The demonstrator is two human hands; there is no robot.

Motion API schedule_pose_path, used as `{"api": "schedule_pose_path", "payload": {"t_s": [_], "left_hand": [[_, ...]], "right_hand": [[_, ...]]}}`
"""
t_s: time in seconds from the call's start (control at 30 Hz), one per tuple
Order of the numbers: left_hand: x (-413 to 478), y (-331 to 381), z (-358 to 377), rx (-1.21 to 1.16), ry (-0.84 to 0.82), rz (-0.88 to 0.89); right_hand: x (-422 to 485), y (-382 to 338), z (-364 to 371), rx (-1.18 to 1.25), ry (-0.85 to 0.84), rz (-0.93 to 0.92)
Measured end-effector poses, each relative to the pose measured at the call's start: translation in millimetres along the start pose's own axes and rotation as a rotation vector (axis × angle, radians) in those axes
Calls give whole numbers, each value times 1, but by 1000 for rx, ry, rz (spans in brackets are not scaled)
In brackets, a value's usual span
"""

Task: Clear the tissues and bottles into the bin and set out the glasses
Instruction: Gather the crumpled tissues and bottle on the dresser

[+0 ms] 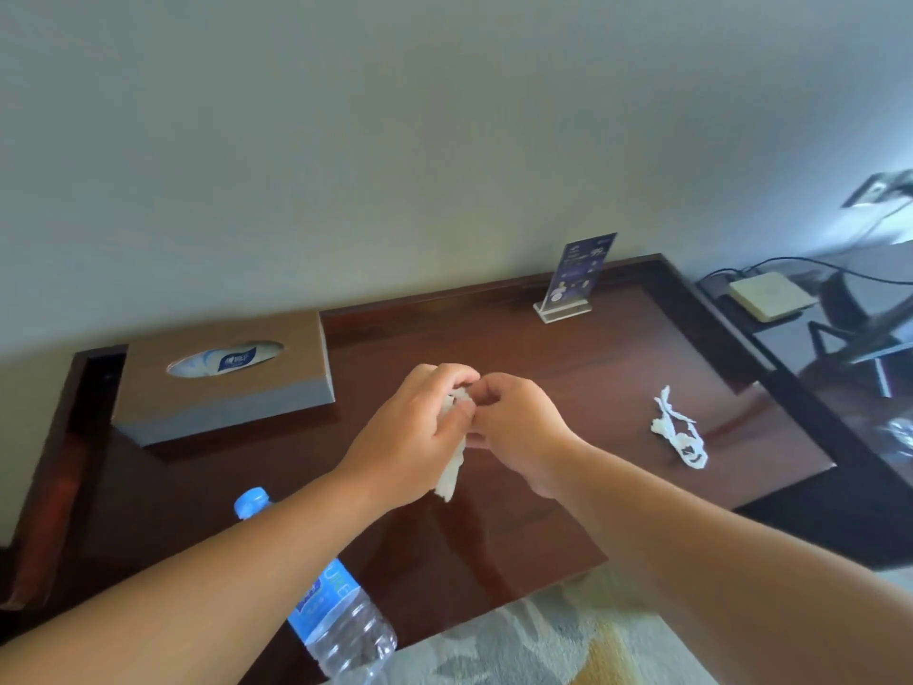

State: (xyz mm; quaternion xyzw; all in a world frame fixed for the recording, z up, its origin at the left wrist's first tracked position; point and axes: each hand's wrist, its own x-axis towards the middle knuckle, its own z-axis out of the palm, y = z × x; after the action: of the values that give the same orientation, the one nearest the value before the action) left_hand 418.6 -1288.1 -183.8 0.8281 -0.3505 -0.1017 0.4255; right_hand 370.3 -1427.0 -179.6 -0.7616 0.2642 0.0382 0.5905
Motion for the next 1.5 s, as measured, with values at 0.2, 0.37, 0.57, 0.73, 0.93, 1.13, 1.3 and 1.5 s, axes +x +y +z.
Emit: {"api": "schedule_pose_path", "payload": {"t_s": [0.2,0.37,0.57,0.73,0.93,1.13,1.3,1.5], "left_hand": [[16,22,19,15,-104,30],[34,43,48,160,-98,25],[71,73,98,272,-126,-86],[94,92,148,323,-190,-170],[103,96,186,343,-225,-273],[103,90,196,361,-266,-334],[104,87,199,354,-262,-357],[97,83,203,343,-258,-358]], "right_hand": [[-14,1,-36,422,27,76],[-9,20,-84,-14,132,-13],[15,72,-172,-721,160,-75],[40,121,-244,-966,32,23],[65,159,-280,-1112,-147,88],[80,174,-269,-1196,-268,14],[83,178,-263,-1078,-129,-114],[82,178,-256,-972,-121,-50]]}}
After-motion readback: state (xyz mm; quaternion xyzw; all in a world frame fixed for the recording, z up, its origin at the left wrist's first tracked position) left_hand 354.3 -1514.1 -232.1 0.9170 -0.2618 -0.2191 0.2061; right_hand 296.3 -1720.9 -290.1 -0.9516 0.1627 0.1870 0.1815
